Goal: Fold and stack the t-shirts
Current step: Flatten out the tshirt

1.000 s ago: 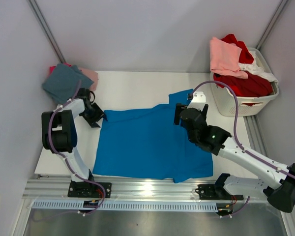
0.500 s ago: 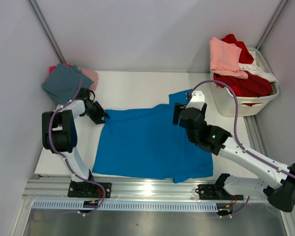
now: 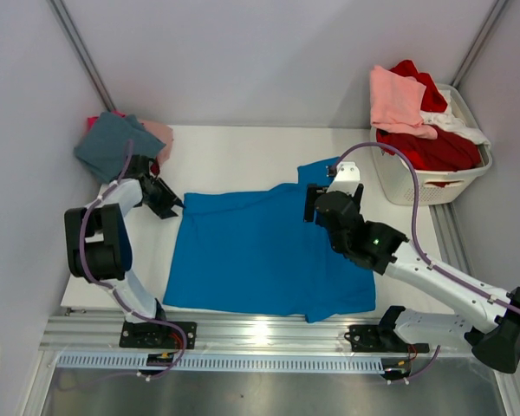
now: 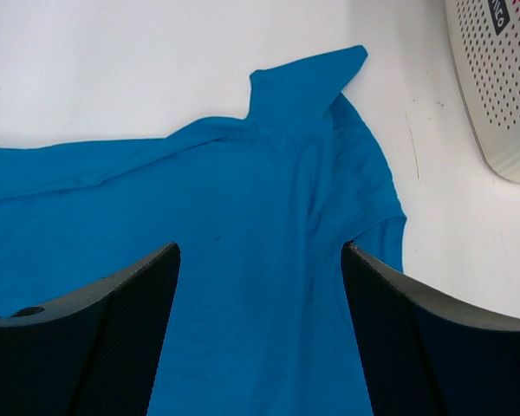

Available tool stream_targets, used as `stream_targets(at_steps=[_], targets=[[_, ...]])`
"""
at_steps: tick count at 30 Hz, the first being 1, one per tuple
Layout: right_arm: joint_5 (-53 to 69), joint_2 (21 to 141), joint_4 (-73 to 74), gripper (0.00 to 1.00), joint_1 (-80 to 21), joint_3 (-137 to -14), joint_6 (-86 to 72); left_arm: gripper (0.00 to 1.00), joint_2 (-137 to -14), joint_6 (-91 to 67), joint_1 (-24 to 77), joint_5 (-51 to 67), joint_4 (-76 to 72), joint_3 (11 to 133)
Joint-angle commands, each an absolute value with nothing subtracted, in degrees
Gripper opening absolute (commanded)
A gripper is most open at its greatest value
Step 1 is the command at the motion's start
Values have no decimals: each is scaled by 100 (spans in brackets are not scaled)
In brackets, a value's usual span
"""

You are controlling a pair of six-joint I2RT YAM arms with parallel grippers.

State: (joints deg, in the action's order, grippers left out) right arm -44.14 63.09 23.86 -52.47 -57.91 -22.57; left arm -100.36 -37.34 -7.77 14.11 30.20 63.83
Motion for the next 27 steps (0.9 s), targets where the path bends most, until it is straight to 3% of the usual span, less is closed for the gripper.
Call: stream_targets(at_steps=[1,27], targets=[[-4535,6240,2408,79,-5309,-6021,-2382,43,-9598,-3858,-914,1239,3041,6258],[-4465,6416,2382,78,-5344,-6117,-2408,42,-10318,-4025,-923,2303,2250,6196]])
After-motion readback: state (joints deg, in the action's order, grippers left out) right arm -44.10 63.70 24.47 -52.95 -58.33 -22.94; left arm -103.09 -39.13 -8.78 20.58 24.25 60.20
